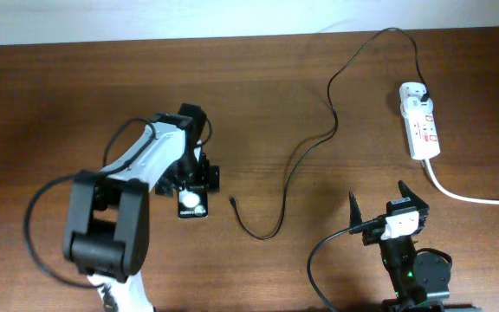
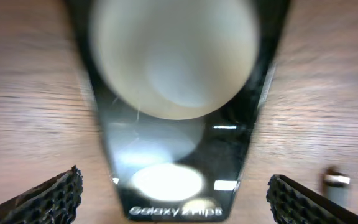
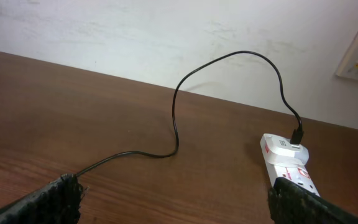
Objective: Plug charger to phone and switch on socket
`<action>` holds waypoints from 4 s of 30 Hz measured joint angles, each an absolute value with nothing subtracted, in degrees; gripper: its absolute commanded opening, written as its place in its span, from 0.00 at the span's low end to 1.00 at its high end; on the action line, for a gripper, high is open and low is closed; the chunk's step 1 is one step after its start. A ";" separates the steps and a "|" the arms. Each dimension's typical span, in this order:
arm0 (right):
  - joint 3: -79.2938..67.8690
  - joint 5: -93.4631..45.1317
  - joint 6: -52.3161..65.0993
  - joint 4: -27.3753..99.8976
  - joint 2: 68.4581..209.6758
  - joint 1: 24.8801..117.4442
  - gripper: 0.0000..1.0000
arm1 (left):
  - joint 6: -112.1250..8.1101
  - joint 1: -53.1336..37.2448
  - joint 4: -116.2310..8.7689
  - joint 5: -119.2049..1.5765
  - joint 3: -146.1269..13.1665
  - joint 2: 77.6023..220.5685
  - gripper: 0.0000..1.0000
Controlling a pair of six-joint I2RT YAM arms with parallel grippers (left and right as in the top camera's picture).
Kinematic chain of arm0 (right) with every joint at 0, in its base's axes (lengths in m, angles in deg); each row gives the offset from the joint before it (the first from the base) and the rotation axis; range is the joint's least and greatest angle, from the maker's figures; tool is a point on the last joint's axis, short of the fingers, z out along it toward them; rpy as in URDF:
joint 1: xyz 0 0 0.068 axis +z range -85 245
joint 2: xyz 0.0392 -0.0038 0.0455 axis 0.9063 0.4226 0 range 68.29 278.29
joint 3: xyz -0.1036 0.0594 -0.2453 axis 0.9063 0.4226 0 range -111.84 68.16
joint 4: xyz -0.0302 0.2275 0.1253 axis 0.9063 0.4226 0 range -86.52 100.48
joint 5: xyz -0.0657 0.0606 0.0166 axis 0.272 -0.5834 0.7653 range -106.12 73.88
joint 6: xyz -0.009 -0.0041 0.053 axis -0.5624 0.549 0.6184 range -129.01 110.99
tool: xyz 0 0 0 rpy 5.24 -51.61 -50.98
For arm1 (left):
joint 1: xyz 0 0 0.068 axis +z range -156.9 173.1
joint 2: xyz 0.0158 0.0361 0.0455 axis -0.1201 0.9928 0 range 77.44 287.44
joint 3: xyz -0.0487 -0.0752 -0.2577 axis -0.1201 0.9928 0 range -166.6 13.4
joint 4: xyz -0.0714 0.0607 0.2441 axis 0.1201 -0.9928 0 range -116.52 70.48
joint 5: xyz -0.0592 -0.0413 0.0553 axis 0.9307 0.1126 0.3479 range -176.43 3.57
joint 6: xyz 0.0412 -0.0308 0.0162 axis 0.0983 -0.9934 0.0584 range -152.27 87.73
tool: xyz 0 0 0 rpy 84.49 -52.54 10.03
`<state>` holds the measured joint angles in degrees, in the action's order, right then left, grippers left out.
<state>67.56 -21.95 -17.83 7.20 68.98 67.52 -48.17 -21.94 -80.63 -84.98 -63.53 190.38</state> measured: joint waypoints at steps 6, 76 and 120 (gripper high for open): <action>67.56 -21.95 -17.80 7.20 68.98 67.52 0.99 | -49.24 -19.08 -76.19 -87.29 -65.85 183.28 0.99; 67.56 -21.95 -17.85 7.22 68.98 67.52 0.99 | -50.31 -19.10 -55.27 -87.51 -55.31 183.30 0.99; 67.56 -21.95 -17.80 7.20 68.98 67.52 0.99 | -50.51 -22.91 -53.68 -90.51 -47.18 182.65 0.99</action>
<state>67.56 -21.95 -17.80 7.20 68.98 67.52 -50.51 -22.91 -53.68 -90.51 -47.18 182.65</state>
